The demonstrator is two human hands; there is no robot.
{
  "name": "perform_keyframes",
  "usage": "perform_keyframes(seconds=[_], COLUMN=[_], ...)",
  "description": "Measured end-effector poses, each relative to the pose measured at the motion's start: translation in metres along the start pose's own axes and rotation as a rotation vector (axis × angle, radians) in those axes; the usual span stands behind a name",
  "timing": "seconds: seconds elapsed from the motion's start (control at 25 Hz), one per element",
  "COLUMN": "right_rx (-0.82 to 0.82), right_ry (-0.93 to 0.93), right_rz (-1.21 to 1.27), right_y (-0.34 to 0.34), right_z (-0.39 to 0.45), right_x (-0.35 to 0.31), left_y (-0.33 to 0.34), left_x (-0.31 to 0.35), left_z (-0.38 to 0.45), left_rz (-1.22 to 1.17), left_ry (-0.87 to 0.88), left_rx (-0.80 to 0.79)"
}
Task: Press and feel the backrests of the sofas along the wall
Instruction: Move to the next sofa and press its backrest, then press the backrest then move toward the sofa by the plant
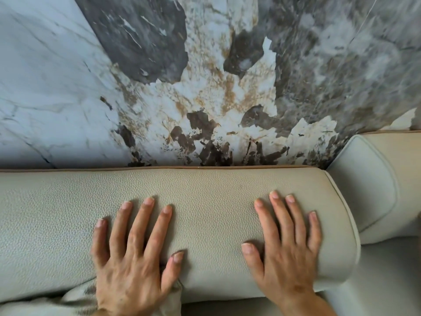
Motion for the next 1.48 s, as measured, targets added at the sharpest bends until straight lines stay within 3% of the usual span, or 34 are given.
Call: perform_keyframes(seconds=[0.4,0.96,1.16,1.32,1.48], right_rx=[-0.01,0.038,0.044,-0.006,-0.262], right_ry=[-0.014,-0.062,-0.063,-0.049,-0.042], right_rz=[0.044,0.031,0.048,0.078,0.062], right_y=[0.036,0.077,0.077,0.073,0.056], right_z=[0.039,0.065,0.067,0.067,0.077], right_x=[0.005,0.008,0.007,0.008,0.004], left_y=[0.039,0.067,0.07,0.065,0.047], left_x=[-0.006,-0.006,-0.009,-0.007,-0.002], left_z=[0.025,0.042,0.043,0.045,0.061], left_rz=[-0.036,-0.007,0.002,0.009,0.0], left_ry=[-0.085,-0.137,-0.099,-0.091,-0.11], left_rx=[-0.076,-0.059,-0.09,-0.174,-0.443])
Point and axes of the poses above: each hand's wrist, its own z-axis towards the middle knuckle, its own y-axis out of the palm, x = y × z, the point moved 7 cm from there along z, towards the middle knuckle, and after that the axes turned 9 degrees about x, right-handed, at the moved point
